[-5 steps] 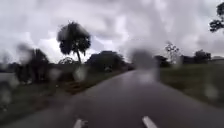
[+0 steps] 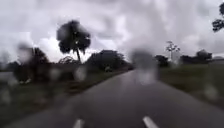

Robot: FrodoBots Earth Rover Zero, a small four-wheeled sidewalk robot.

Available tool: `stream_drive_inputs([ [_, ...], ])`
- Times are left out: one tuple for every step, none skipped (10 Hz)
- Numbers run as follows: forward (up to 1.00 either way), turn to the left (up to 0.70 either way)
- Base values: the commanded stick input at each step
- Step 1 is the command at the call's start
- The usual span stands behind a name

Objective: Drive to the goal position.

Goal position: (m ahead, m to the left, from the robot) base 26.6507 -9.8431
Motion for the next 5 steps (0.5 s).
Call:
stream_drive_inputs([
  [0.7,0.0],
  [0.7,0.0],
  [0.7,-0.05],
  [0.7,-0.2],
  [0.7,-0.32],
])
